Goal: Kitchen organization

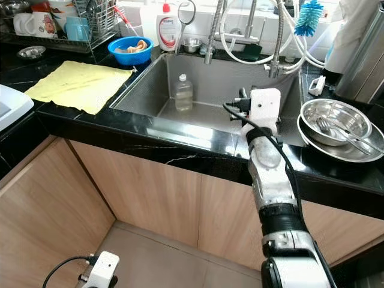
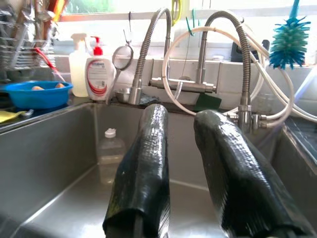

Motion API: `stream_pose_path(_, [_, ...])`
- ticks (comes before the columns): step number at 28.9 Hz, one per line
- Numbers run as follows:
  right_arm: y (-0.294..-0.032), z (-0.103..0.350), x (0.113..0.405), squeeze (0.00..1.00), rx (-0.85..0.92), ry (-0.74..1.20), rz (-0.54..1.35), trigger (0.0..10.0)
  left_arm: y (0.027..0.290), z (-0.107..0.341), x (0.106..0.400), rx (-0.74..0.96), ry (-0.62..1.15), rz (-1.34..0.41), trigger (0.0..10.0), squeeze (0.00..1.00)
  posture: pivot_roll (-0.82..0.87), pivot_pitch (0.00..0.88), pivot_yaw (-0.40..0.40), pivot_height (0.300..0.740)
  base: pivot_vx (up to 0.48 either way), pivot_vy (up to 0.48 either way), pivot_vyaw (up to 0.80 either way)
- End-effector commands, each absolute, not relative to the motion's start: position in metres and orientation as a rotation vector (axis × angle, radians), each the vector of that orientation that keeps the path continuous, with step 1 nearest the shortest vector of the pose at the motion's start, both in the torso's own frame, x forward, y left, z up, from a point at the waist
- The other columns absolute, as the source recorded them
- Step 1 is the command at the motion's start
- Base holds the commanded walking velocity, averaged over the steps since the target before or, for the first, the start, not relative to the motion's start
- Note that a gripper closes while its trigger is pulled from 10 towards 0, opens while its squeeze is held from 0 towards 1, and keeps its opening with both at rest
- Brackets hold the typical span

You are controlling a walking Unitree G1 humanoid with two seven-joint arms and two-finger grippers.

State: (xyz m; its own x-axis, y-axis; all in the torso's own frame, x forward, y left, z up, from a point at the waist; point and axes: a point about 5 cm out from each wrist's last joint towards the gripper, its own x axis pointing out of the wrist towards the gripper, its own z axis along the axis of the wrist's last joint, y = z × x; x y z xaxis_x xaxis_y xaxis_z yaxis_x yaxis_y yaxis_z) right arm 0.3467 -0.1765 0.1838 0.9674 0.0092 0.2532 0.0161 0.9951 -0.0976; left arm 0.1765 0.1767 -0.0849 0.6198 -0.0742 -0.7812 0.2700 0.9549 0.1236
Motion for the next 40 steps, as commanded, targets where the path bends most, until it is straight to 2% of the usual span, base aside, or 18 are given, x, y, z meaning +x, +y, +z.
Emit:
stream_pose_path(1, [-0.175, 0.179, 0.329, 0.00, -0.100, -0.285, -0.024, 10.0, 0.181, -0.087, 0.171, 0.249, 0.899, -0.190, 10.0, 0.00, -0.23, 0.000, 0.035, 0.731, 0.000, 0.000, 0.00])
stream_pose_path(2, [-0.175, 0.179, 0.329, 0.00, -0.100, -0.285, -0.024, 10.0, 0.181, -0.087, 0.171, 0.249, 0.899, -0.190, 10.0, 0.00, -0.23, 0.000, 0.035, 0.731, 0.000, 0.000, 0.00])
stream_pose_path(5, [-0.166, 0.183, 0.300, 0.00, -0.148, -0.358, -0.012, 10.0, 0.183, -0.087, 0.170, 0.245, 0.890, -0.170, 10.0, 0.00, -0.24, 0.000, 0.036, 0.731, 0.000, 0.000, 0.00])
stream_pose_path(9, [-0.161, 0.184, 0.281, 0.00, -0.172, -0.380, 0.013, 10.0, 0.184, -0.087, 0.170, 0.250, 0.883, -0.165, 10.0, 0.00, -0.24, 0.000, 0.041, 0.731, 0.000, 0.000, 0.00])
stream_pose_path(12, [-0.168, 0.165, 0.260, 0.00, -0.171, -0.299, 0.008, 10.0, 0.185, -0.083, 0.174, 0.258, 0.828, -0.138, 10.0, 0.00, -0.25, 0.000, 0.051, 0.731, 0.000, 0.000, 0.00])
stream_pose_path(13, [-0.168, 0.165, 0.260, 0.00, -0.171, -0.299, 0.008, 10.0, 0.185, -0.083, 0.174, 0.258, 0.828, -0.138, 10.0, 0.00, -0.25, 0.000, 0.051, 0.731, 0.000, 0.000, 0.00])
stream_pose_path(16, [-0.168, 0.166, 0.259, 0.00, -0.176, -0.292, -0.003, 10.0, 0.183, -0.057, 0.213, 0.222, 0.608, -0.124, 10.0, 0.00, -0.26, 0.000, 0.052, 0.731, 0.000, 0.000, 0.00])
stream_pose_path(18, [-0.167, 0.172, 0.261, 0.00, -0.168, -0.298, -0.013, 10.0, 0.187, -0.045, 0.223, 0.205, 0.506, -0.112, 10.0, 0.00, -0.25, 0.000, 0.052, 0.731, 0.000, 0.000, 0.00])
stream_pose_path(20, [-0.166, 0.174, 0.262, 0.00, -0.167, -0.302, -0.011, 10.0, 0.192, -0.044, 0.221, 0.208, 0.493, -0.105, 10.0, 0.00, -0.24, 0.000, 0.050, 0.731, 0.000, 0.000, 0.00])
stream_pose_path(25, [-0.165, 0.172, 0.266, 0.00, -0.161, -0.284, -0.003, 10.0, 0.227, -0.024, 0.216, 0.258, 0.308, 0.031, 10.0, 0.00, -0.19, 0.000, 0.037, 0.731, 0.000, 0.000, 0.00])
stream_pose_path(31, [-0.163, 0.175, 0.269, 0.00, -0.164, -0.282, 0.020, 10.0, 0.250, 0.047, 0.221, 0.311, 0.006, 0.146, 10.0, 0.00, -0.17, 0.000, 0.031, 0.731, 0.000, 0.000, 0.00])
stream_pose_path(33, [-0.163, 0.176, 0.269, 0.00, -0.165, -0.284, 0.020, 10.0, 0.252, 0.053, 0.220, 0.318, -0.018, 0.157, 10.0, 0.00, -0.17, 0.000, 0.031, 0.731, 0.000, 0.000, 0.00])
stream_pose_path(34, [-0.166, 0.178, 0.270, 0.00, -0.161, -0.288, 0.004, 10.0, 0.253, 0.074, 0.224, 0.332, -0.095, 0.166, 10.0, 0.00, -0.17, 0.000, 0.033, 0.731, 0.000, 0.000, 0.00])
stream_pose_path(37, [-0.168, 0.178, 0.271, 0.00, -0.158, -0.291, -0.003, 10.0, 0.249, 0.095, 0.232, 0.329, -0.177, 0.164, 10.0, 0.00, -0.16, 0.000, 0.032, 0.731, 0.000, 0.000, 0.00])
stream_pose_path(40, [-0.166, 0.181, 0.275, 0.00, -0.160, -0.306, 0.000, 10.0, 0.234, 0.133, 0.260, 0.315, -0.304, 0.112, 10.0, 0.00, -0.16, 0.000, 0.032, 0.731, 0.000, 0.000, 0.00])
